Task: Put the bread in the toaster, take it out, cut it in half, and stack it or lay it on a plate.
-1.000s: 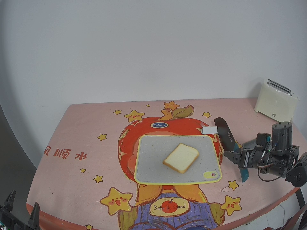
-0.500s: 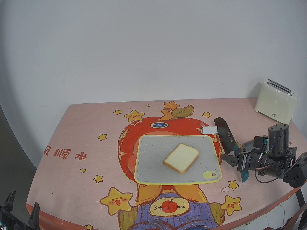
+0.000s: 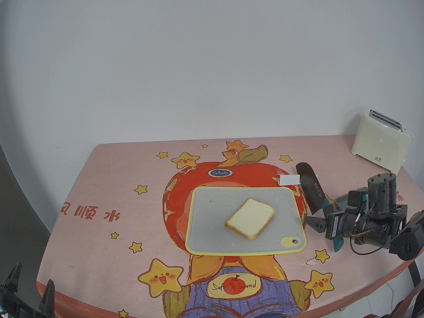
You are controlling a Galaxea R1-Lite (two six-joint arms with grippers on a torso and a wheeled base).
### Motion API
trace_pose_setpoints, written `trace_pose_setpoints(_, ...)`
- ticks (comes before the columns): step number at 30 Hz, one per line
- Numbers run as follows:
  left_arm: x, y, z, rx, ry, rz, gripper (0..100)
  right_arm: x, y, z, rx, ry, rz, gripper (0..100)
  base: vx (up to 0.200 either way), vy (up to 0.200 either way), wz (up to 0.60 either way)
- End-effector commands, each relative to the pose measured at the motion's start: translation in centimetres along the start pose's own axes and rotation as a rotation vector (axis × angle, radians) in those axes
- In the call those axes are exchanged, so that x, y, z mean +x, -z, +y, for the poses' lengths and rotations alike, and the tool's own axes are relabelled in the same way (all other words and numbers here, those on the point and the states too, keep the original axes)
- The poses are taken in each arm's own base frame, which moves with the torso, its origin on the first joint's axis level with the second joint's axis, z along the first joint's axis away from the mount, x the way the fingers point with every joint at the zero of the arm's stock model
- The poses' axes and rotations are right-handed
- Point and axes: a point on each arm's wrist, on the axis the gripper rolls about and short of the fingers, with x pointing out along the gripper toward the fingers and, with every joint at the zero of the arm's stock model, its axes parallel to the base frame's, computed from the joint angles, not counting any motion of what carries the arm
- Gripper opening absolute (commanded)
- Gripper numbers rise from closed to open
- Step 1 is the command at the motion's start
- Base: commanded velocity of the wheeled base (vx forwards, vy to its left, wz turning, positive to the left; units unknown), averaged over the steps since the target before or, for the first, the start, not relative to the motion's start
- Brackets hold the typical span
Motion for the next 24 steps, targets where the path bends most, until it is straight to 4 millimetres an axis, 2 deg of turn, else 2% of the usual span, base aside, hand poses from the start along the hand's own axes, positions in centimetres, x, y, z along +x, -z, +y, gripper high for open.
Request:
trace_pose_setpoints(1, 0.04, 0.47, 0.0, 0.0, -0.001, 0.006, 100, 0.06, 0.07, -0.05, 0.0, 0.002, 0.004, 100, 0.0, 0.0, 0.0)
trace_pose_setpoints(24, 0.04, 0.47, 0.0, 0.0, 0.001, 0.006, 100, 0.35, 0.27, -0.08, 0.001, 0.006, 0.017, 100, 0.0, 0.0, 0.0)
